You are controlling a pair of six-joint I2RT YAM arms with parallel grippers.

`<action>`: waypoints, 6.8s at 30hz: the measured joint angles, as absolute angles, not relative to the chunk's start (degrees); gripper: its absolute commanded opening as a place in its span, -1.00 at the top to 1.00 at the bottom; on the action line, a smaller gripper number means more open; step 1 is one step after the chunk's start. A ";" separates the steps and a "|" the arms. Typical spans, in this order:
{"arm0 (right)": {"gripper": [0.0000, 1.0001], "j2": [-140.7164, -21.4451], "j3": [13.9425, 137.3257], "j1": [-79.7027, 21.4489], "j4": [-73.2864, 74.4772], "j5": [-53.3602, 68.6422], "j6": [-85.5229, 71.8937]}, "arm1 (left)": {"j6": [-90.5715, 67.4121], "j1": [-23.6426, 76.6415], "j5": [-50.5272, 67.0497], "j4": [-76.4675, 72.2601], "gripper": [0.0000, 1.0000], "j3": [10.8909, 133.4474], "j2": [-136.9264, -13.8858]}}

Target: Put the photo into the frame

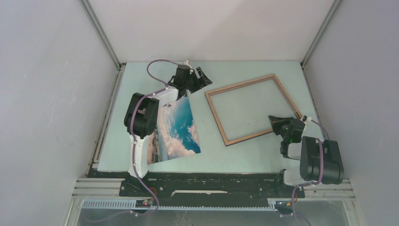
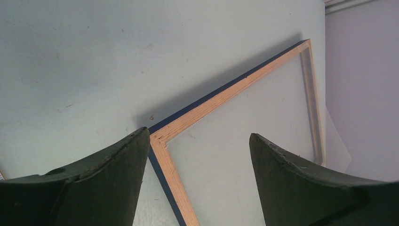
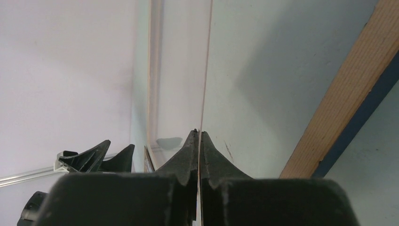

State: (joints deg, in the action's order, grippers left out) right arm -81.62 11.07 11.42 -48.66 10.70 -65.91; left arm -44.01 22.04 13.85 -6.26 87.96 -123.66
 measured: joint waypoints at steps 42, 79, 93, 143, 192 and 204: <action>1.00 -82.67 11.07 10.13 -48.34 7.62 -66.08 | -44.99 22.00 14.33 -7.25 -0.68 87.96 -123.66; 1.00 -82.17 10.41 8.84 -47.77 6.31 -66.15 | -45.01 22.00 14.57 -7.38 -0.68 87.96 -123.66; 1.00 -80.42 9.34 7.38 -47.27 4.14 -66.22 | -45.01 22.00 15.22 -7.60 -0.68 87.96 -123.72; 1.00 -82.37 10.41 6.24 -49.12 4.25 -62.04 | -46.54 22.00 15.40 -5.32 -0.70 90.91 -127.42; -0.99 -73.32 31.64 7.86 -2.90 1.50 -56.42 | -43.35 22.00 14.11 -4.73 -0.71 90.89 -125.05; -0.99 -71.09 41.80 9.80 19.64 3.49 -44.10 | -39.94 22.00 13.32 -2.87 -0.89 90.91 -124.11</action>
